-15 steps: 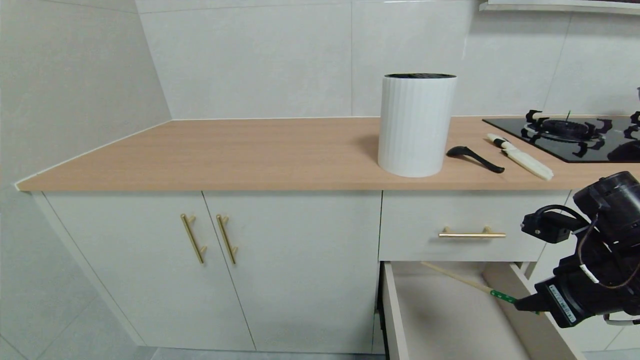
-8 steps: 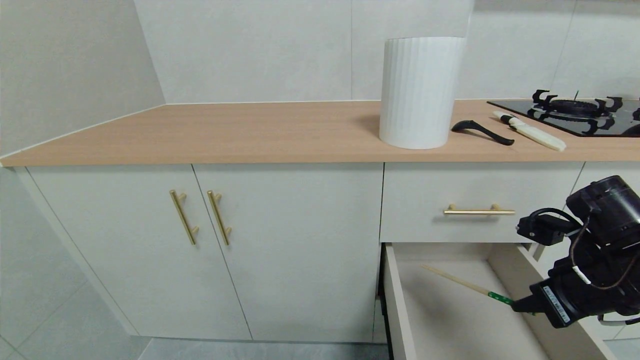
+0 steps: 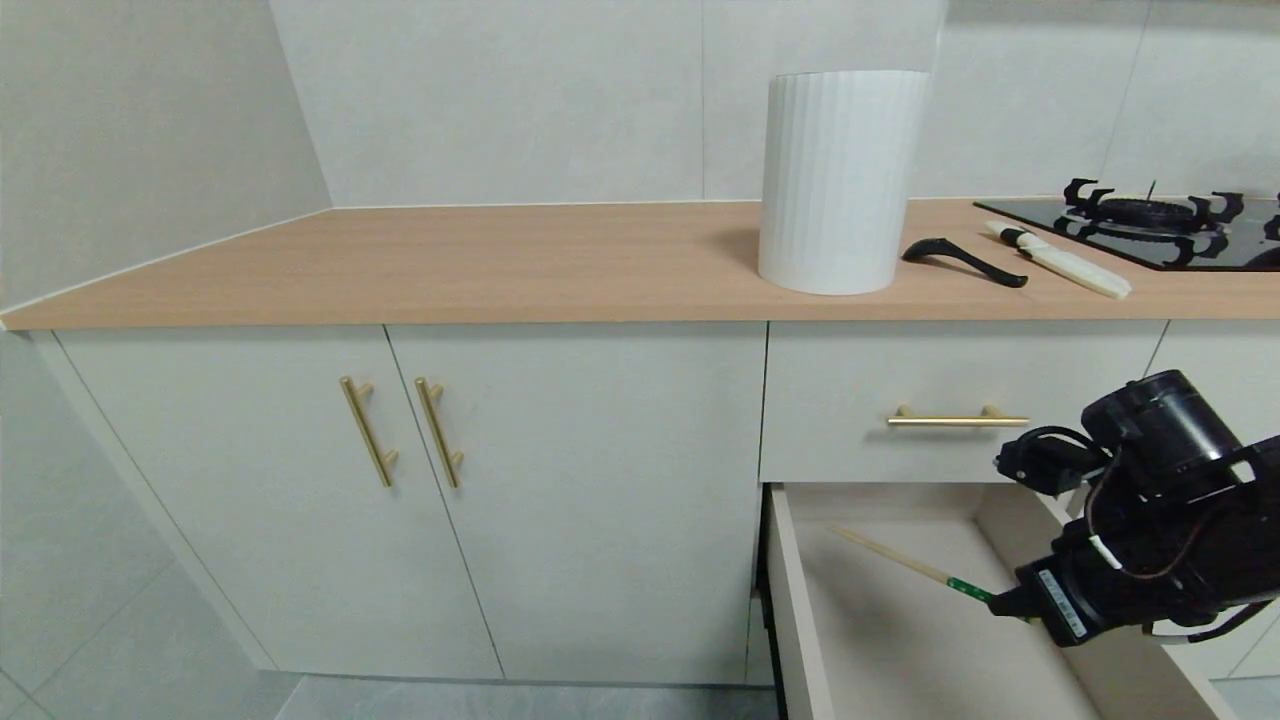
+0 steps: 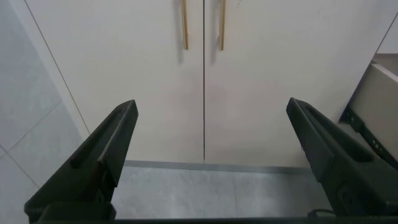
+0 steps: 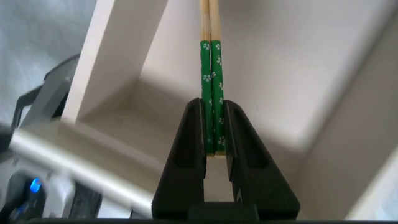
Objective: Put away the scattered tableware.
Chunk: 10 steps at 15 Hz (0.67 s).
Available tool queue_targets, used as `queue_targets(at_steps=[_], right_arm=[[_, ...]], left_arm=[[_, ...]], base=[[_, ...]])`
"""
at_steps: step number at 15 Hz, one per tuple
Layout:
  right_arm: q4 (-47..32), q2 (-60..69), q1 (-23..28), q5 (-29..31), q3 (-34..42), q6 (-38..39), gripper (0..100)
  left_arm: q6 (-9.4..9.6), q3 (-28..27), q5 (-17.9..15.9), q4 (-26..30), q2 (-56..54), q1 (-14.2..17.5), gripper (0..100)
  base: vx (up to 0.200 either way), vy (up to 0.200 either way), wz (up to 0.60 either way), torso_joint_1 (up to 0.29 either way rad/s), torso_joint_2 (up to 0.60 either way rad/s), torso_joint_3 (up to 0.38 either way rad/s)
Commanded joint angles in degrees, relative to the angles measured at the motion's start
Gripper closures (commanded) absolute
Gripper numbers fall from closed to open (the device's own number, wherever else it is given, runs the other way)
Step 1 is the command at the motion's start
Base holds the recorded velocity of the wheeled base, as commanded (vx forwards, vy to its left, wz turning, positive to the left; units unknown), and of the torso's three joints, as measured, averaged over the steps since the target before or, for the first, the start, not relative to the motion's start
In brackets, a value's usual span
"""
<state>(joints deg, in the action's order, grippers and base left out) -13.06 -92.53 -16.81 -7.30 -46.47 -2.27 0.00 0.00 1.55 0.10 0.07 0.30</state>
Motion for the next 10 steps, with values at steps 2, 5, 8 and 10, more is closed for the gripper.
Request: queue_targets(at_steps=[2,5,8,10], right_arm=[[7.2,-12.7,-2.9,4.6,0.9,6.9,100],[8.4,-21.8,-4.2,4.9,-2.7,12.7,100],[14.1,-27.1,-4.6,5.6,-3.4,17.5,100],[16.2,-30.1,-5.2,8.2,-3.4,18.0,100]], left_arm=[[0.00,0.0,0.0,0.0,0.0,0.0,0],[0.00,0.0,0.0,0.0,0.0,0.0,0],[0.00,0.0,0.0,0.0,0.0,0.0,0],[0.00,0.0,0.0,0.0,0.0,0.0,0]], base=[[0.000,0.000,0.00,0.000,0.00,0.000],[0.000,0.000,0.00,0.000,0.00,0.000],[0.000,0.000,0.00,0.000,0.00,0.000],[0.000,0.000,0.00,0.000,0.00,0.000]])
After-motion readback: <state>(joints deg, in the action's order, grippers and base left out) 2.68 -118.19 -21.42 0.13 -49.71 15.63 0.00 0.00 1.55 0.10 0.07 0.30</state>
